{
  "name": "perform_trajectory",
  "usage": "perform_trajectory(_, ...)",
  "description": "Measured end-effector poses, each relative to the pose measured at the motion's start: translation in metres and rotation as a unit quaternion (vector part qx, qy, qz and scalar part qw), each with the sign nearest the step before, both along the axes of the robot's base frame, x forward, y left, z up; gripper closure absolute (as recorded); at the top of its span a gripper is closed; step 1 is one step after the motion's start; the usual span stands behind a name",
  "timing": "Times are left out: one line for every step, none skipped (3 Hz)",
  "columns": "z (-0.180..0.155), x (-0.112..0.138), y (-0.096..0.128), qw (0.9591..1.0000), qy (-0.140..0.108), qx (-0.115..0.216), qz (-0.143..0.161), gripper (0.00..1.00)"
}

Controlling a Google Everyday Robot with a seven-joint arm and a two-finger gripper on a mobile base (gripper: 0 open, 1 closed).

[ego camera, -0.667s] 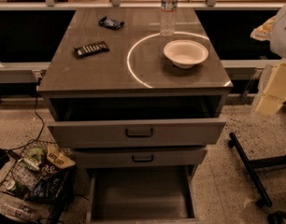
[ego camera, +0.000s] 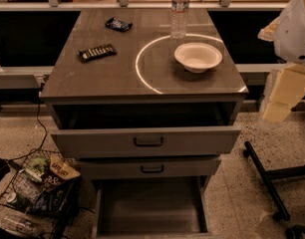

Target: Close bottom drawer

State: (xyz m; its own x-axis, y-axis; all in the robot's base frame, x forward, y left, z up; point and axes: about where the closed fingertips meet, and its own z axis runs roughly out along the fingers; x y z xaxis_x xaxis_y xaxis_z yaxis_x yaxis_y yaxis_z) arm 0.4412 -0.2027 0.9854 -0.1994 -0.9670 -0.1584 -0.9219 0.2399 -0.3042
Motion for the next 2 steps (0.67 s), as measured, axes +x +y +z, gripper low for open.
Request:
perform_trajectory(-0.020,-0.005,-0.001,0.9996,-0.005,-0.026,0.008,0.00)
perform_trajectory(-0.078,-0.014,-0.020,0.9989,-0.004,-0.042,0.022,0.00)
